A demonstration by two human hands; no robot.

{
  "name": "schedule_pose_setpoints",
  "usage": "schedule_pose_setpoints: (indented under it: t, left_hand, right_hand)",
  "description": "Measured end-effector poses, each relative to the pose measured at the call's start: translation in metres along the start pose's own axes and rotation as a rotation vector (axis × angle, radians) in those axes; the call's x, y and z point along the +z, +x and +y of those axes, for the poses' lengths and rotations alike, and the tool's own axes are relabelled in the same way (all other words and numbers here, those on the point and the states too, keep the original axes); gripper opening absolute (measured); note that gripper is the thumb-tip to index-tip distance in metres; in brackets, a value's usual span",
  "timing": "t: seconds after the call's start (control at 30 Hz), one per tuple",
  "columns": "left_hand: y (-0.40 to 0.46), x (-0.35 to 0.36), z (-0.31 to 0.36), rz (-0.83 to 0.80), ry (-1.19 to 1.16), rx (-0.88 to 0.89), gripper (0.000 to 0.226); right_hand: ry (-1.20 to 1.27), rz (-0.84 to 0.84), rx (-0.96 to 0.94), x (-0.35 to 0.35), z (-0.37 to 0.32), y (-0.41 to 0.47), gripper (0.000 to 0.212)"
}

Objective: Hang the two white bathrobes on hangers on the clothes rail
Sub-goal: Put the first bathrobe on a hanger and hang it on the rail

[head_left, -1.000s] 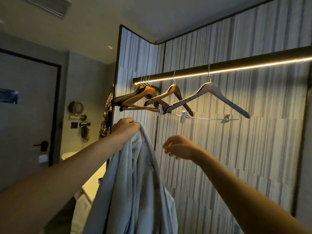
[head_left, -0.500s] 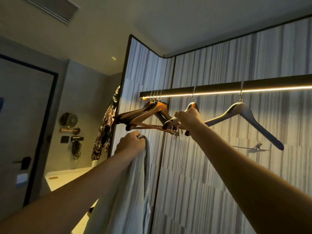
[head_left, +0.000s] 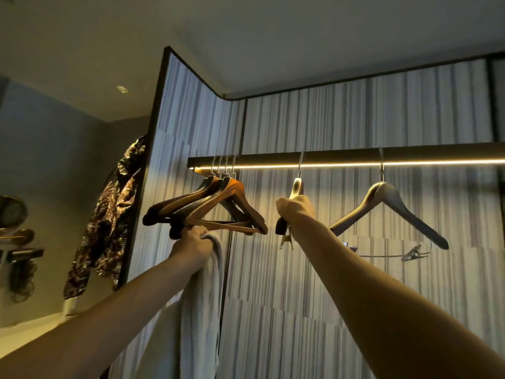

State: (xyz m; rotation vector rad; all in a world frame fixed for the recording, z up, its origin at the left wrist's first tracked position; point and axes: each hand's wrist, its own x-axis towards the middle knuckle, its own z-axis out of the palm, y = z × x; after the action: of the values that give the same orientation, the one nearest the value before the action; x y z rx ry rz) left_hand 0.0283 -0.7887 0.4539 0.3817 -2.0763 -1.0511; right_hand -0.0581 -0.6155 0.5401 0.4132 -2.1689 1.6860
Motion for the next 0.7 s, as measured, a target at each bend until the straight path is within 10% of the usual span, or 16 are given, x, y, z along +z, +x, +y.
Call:
schedule_pose_setpoints:
  t: [0.23,0.7]
  left_hand:
    - [0.022,0.020,-0.020,-0.186,0.120,0.018,0.023]
    - [-0.046,0.041,-0.035,-0.038,0.268,-0.051,0.025]
  right_hand:
    - [-0.067,-0.038,-0.181,-0.001,-0.002,0.001,0.026]
    - [-0.087,-0.313,-0.202,-0.061,0.083,-0.176,0.016]
